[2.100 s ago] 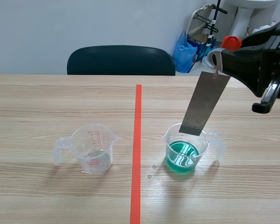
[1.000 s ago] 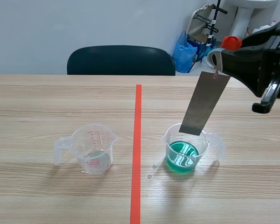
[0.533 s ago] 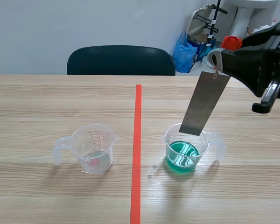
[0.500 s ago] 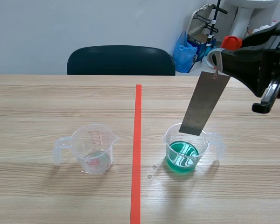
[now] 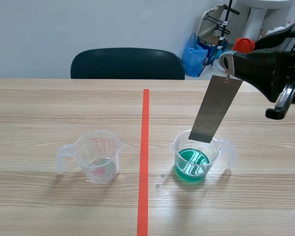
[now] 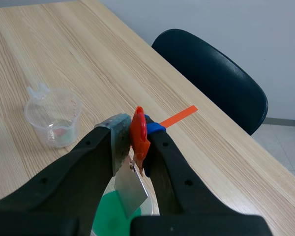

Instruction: Do the redox reaction experiment

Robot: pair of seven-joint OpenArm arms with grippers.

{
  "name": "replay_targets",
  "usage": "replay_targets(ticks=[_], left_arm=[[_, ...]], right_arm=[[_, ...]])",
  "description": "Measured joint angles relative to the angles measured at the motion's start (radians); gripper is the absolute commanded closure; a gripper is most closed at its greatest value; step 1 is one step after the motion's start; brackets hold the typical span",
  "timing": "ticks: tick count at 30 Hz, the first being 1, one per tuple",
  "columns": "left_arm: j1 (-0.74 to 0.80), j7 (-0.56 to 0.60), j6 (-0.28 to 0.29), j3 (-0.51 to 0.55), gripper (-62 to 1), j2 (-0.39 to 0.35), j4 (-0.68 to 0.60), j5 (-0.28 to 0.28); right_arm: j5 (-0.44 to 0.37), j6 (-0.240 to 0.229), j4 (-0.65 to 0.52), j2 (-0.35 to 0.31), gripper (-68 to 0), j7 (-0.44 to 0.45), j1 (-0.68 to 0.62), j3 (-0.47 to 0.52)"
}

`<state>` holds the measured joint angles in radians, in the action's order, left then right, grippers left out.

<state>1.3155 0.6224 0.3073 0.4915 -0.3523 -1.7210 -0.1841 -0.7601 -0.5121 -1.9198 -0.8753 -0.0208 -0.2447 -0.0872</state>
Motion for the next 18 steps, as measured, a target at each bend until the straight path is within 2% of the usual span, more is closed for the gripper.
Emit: replay_targets(ticks=[18], left_arm=[[0.0,0.0,0.0,0.0,-62.3,0.0,0.0,0.0]], right_arm=[[0.0,0.0,0.0,0.011,-2.0,-0.003,0.0,0.0]])
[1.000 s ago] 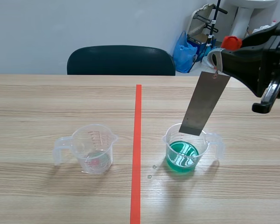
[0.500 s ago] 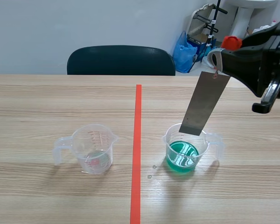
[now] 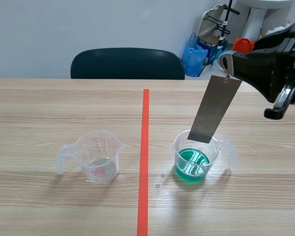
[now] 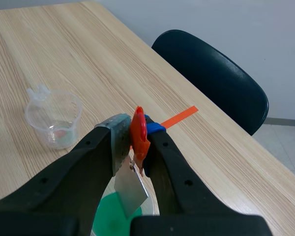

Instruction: Do the redox reaction experiment

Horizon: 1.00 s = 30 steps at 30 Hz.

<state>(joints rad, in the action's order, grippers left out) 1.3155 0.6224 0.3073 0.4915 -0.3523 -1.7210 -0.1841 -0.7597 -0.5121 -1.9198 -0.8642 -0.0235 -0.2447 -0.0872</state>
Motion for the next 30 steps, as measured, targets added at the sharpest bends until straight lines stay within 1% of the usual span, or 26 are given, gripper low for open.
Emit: replay_targets(ticks=[5,6,7,9,10,11,13,14,15,16,17,18,19,20,21,23,25,28,30], left_arm=[[0.0,0.003,0.0,0.0,-62.3,0.0,0.0,0.0],[0.0,0.015,0.0,0.0,-58.8,0.0,0.0,0.0],[0.0,0.043,0.0,0.0,-49.7,0.0,0.0,0.0],[0.0,0.112,0.001,0.0,-28.0,-0.005,0.0,-0.003],[0.0,0.13,0.001,0.0,-19.3,-0.014,0.0,-0.005],[0.0,0.135,0.001,0.0,-12.8,-0.031,0.0,-0.006],[-0.002,0.127,0.001,0.0,-5.0,-0.08,0.0,-0.005],[-0.008,0.118,0.004,0.0,-3.0,-0.109,0.0,-0.006],[-0.026,0.102,0.015,0.0,-2.9,-0.139,0.0,-0.006],[-0.054,0.081,0.047,-0.001,-2.9,-0.169,0.0,-0.009],[-0.089,0.054,0.095,-0.003,-2.9,-0.202,0.0,-0.027],[-0.129,0.025,0.13,-0.009,-2.9,-0.237,0.0,-0.049],[-0.173,-0.016,0.151,-0.02,-2.9,-0.272,0.0,-0.088],[-0.219,-0.052,0.16,-0.035,-2.9,-0.307,0.0,-0.125],[-0.269,-0.087,0.157,-0.056,-2.9,-0.343,0.0,-0.157],[-0.372,-0.168,0.158,-0.12,-2.9,-0.41,0.0,-0.211],[-0.484,-0.248,0.158,-0.208,-2.9,-0.465,0.0,-0.246],[-0.659,-0.322,0.158,-0.355,-2.9,-0.513,0.0,-0.263],[-0.779,-0.365,0.158,-0.457,-2.9,-0.523,0.0,-0.27]], right_arm=[[0.0,0.0,0.0,0.0,-2.0,0.0,0.0,0.0],[0.0,0.0,0.0,0.0,-2.0,0.0,0.0,0.0],[0.0,0.0,0.0,0.0,-2.0,0.0,0.0,0.0],[0.0,0.0,0.0,0.0,-2.0,0.0,0.0,0.0],[0.0,0.0,0.0,0.0,-2.0,0.0,0.0,0.0],[0.0,0.0,0.0,0.0,-2.0,0.0,0.0,0.0],[0.0,0.0,0.0,0.0,-2.0,0.0,0.0,0.0],[0.0,0.0,0.0,0.0,-2.0,0.0,0.0,0.0],[0.0,0.0,0.0,0.0,-2.0,0.0,0.0,0.0],[0.0,0.0,0.0,0.0,-2.0,0.0,0.0,0.0],[0.0,0.0,0.0,0.0,-2.0,0.0,0.0,0.0],[0.001,0.0,0.0,0.0,-2.0,0.0,0.0,0.0],[0.001,0.0,0.0,0.0,-2.0,0.0,0.0,0.0],[0.001,0.0,0.0,0.0,-2.0,0.0,0.0,0.0],[0.002,0.0,0.0,0.0,-2.0,0.0,0.0,0.0],[0.003,0.0,0.0,0.0,-2.0,0.0,0.0,0.0],[0.003,0.0,0.0,0.0,-2.0,0.0,0.0,0.0],[0.003,0.0,0.0,0.0,-2.0,0.0,0.0,0.0],[0.003,0.0,0.0,0.0,-2.0,0.0,0.0,0.0]])
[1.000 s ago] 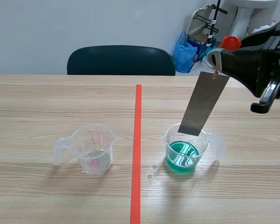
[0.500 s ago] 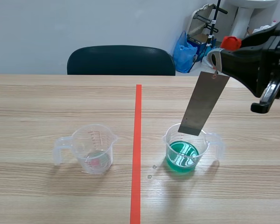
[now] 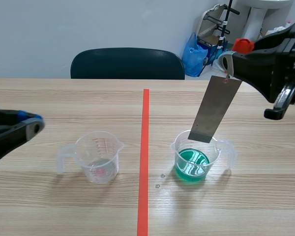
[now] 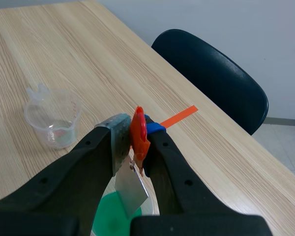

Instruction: Do the redox reaction experiment

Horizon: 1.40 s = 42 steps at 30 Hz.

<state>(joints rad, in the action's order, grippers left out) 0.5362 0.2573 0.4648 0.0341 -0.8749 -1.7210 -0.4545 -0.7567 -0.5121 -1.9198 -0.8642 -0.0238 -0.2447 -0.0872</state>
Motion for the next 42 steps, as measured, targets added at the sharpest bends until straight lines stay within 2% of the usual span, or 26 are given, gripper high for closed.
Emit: replay_targets(ticks=[5,8,16,21,28,37,40,42], left_arm=[[-0.295,-0.075,0.0,-0.272,-2.9,0.008,0.014,0.0],[-0.456,-0.134,0.0,-0.43,-2.9,0.04,0.068,-0.011],[-0.722,-0.171,0.0,-0.703,-2.9,0.181,0.248,-0.012],[-0.803,-0.195,-0.001,-0.789,-2.9,0.259,0.324,-0.052],[-0.862,-0.225,-0.001,-0.853,-2.9,0.349,0.379,-0.051],[-0.866,-0.224,-0.005,-0.903,-2.9,0.419,0.392,-0.051],[-0.866,-0.228,-0.019,-0.913,-2.9,0.441,0.392,-0.051],[-0.866,-0.235,-0.055,-0.914,-2.9,0.455,0.392,-0.051]], right_arm=[[0.0,0.0,0.0,0.0,-2.0,0.0,0.0,0.0],[0.0,0.0,0.0,0.0,-2.0,0.0,0.0,0.0],[0.0,0.0,0.0,0.0,-2.0,0.0,0.0,0.0],[0.0,0.0,0.0,0.0,-2.0,0.0,0.0,0.0],[0.0,0.0,0.0,0.0,-2.0,0.0,0.0,0.0],[0.0,0.0,0.0,0.0,-2.0,0.0,0.0,0.0],[0.0,0.0,0.0,0.0,-2.0,0.0,0.0,0.0],[0.0,0.0,0.0,0.0,-2.0,0.0,0.0,0.0]])
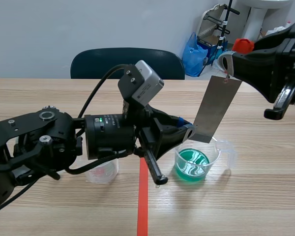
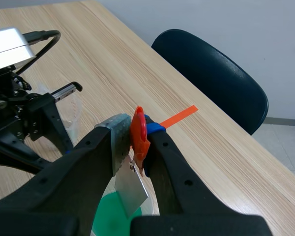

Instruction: Do the redox reaction experiment

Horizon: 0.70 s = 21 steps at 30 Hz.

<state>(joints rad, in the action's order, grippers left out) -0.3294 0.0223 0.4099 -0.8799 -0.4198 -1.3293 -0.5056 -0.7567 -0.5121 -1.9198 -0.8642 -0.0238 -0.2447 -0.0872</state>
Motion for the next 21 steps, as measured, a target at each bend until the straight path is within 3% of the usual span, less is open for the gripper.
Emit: replay_targets(ticks=[1,8,12,21], left_arm=[[0.0,0.0,-0.023,0.0,-2.9,0.005,0.0,0.0],[0.0,0.0,-0.046,0.0,-2.9,0.013,0.0,0.0],[0.0,0.0,-0.095,0.0,-2.9,0.013,0.0,0.0],[0.0,0.0,-0.092,0.0,-2.9,0.013,0.0,0.0]], right_arm=[[0.0,0.0,0.0,0.0,-2.0,0.0,0.0,0.0],[0.0,0.0,0.0,0.0,-2.0,0.0,0.0,0.0],[0.0,0.0,0.0,0.0,-2.0,0.0,0.0,0.0],[0.0,0.0,0.0,0.0,-2.0,0.0,0.0,0.0]])
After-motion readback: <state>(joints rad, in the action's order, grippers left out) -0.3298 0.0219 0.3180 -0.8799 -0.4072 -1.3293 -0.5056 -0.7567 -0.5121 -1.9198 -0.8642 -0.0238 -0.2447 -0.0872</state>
